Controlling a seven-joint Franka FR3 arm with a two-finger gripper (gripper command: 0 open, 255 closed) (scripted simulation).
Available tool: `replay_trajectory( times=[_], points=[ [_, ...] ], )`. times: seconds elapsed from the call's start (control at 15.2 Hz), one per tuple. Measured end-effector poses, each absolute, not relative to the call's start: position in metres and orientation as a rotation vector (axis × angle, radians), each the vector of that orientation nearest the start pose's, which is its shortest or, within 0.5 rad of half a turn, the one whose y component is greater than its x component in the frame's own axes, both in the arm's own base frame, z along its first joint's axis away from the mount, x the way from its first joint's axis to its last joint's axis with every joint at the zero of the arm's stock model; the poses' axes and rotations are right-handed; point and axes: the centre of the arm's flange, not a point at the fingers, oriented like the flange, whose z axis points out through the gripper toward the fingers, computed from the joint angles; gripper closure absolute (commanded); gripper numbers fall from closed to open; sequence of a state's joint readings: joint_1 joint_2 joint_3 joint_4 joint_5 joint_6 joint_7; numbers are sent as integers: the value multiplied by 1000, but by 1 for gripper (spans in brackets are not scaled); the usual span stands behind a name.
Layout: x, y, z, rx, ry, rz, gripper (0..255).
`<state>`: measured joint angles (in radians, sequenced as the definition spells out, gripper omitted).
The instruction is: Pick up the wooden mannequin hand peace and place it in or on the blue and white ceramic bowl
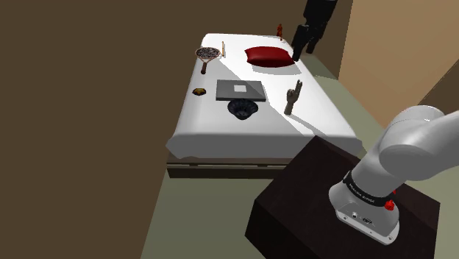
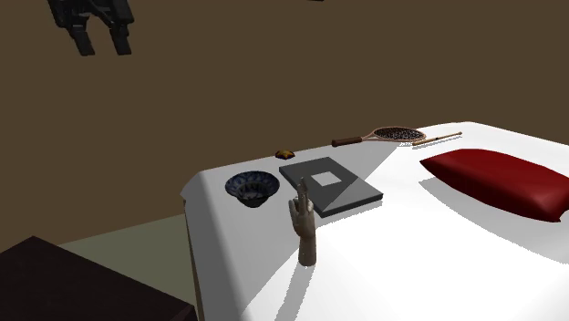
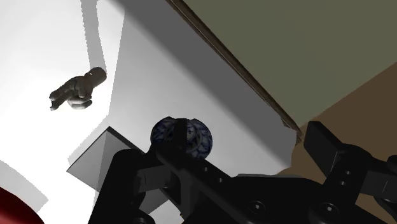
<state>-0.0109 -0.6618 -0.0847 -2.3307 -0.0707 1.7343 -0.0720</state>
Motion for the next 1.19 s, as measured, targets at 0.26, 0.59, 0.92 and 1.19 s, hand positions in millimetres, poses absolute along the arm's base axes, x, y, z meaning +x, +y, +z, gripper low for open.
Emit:
replay_trajectory(
  times=[0.26,0.59,0.92,1.19],
  points=[
    [372,-89,547,-3146,-24,-76,0],
    [398,-142,510,-3124,-51,-48,0],
    [421,-193,466,-3102,-77,-20,0],
    [438,-232,431,-3083,-97,3,0]
  ],
)
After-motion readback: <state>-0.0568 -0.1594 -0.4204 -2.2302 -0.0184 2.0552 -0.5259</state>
